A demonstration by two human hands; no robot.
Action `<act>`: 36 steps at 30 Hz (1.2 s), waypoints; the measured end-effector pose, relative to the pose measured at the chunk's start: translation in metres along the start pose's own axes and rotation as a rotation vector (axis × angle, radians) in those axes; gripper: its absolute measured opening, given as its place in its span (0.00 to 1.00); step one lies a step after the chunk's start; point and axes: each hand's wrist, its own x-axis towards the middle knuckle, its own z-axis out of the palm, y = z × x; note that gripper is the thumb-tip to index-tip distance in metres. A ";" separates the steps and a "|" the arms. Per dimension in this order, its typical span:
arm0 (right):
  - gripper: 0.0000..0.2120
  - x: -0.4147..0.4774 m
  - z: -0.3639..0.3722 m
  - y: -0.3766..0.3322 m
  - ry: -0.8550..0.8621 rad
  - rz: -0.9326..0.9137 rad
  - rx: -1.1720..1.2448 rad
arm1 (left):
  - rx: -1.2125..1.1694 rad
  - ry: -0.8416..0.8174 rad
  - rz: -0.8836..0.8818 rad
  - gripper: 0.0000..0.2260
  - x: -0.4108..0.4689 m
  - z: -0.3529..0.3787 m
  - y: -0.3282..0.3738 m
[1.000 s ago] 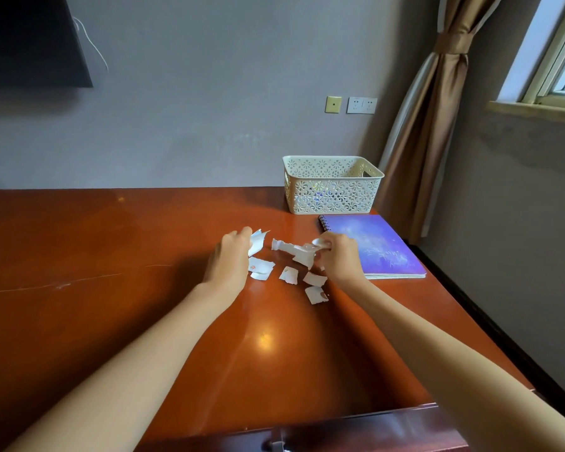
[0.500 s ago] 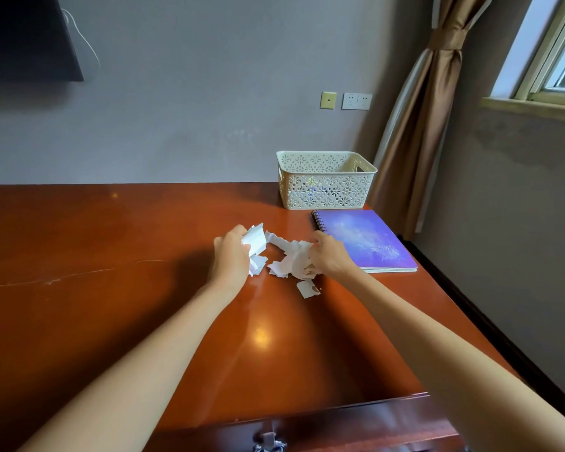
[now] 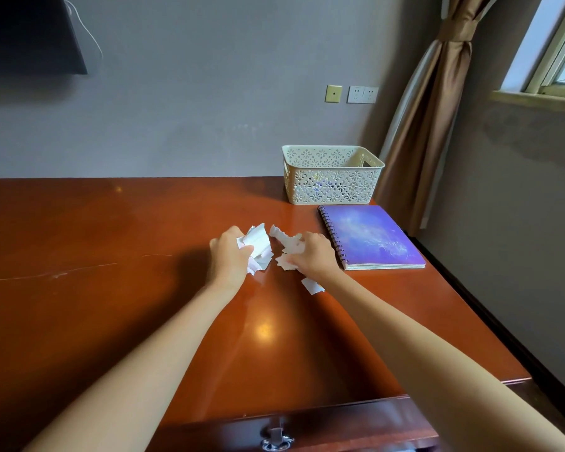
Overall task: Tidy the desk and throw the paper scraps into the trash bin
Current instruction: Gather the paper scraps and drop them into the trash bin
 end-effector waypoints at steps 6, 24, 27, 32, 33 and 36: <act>0.16 0.001 -0.005 0.006 0.083 -0.046 0.063 | -0.026 0.015 -0.025 0.09 0.000 -0.003 -0.004; 0.21 -0.052 -0.126 0.084 0.623 -0.028 0.323 | -0.521 -0.095 0.172 0.06 -0.059 0.045 0.125; 0.24 -0.086 -0.145 0.129 0.778 0.005 0.267 | -0.508 -0.157 0.226 0.06 -0.099 0.081 0.157; 0.21 -0.146 -0.164 0.221 0.942 0.107 0.260 | -0.565 -0.349 0.344 0.04 -0.175 0.150 0.204; 0.20 -0.159 -0.165 0.240 0.957 0.146 0.262 | -0.567 -0.397 0.354 0.05 -0.192 0.164 0.210; 0.23 -0.196 -0.166 0.291 0.983 0.266 0.193 | -0.558 -0.550 0.363 0.05 -0.245 0.204 0.221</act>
